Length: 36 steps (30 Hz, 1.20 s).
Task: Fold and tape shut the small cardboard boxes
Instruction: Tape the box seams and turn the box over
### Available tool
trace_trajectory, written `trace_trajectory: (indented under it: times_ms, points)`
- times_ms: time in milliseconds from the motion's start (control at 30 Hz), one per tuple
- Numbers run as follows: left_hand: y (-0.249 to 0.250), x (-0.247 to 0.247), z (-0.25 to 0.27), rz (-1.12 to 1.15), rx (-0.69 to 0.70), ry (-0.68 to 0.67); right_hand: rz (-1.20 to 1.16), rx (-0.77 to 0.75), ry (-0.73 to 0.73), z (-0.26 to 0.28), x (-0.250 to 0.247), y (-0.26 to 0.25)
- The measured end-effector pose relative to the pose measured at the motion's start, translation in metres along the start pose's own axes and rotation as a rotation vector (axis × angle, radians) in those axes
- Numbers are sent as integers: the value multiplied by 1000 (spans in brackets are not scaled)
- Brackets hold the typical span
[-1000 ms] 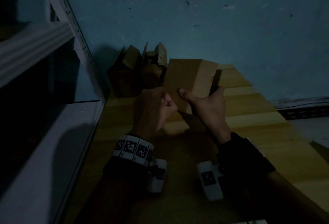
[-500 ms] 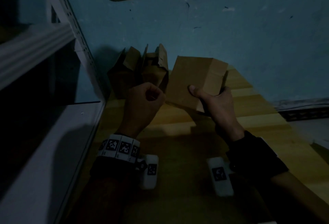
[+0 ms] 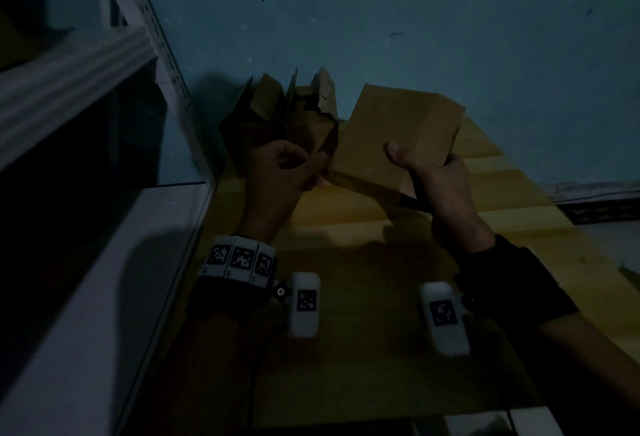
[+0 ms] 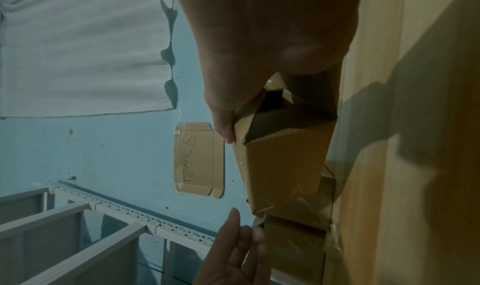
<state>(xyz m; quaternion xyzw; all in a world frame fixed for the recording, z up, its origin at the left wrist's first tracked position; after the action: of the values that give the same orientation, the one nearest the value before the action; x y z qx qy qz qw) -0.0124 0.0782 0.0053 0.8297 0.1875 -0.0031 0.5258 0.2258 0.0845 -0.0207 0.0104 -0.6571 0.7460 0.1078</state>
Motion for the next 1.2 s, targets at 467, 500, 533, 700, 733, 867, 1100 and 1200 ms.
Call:
trace_trajectory:
  times_ms: [467,500,533,700,733,867,1100,1200]
  points:
    - [-11,3,3,-43,-132,-131,-18,17,-1,-6,-1,3]
    - [-11,0,3,-82,-124,-125,-20,19,1,-7,-1,4]
    - [-10,-3,3,-131,-115,-114,-24,19,3,-7,-2,4]
    - [-5,-15,3,-433,-75,-89,-21,24,-8,-10,-3,6]
    - [-10,-16,3,-468,-117,-125,-22,24,-15,-9,-3,6]
    - [-24,-13,7,-545,-165,-309,-32,18,-34,-7,0,5]
    - [-17,-7,5,-414,-76,-344,-49,22,-68,-6,3,4]
    - [-8,-8,7,-392,-70,-260,-54,27,-96,-6,5,4]
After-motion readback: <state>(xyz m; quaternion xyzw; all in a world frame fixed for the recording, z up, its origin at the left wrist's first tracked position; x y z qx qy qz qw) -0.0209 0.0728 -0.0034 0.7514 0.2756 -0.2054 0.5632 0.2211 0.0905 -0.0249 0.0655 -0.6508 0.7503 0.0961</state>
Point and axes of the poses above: each hand's wrist, its own z-axis away from the middle knuckle, its own x-axis out of the palm, y = z × x, the point moved 7 cm from there along -z, towards the middle knuckle, and after that the axes turned 9 degrees about x, right-handed, at the moved point
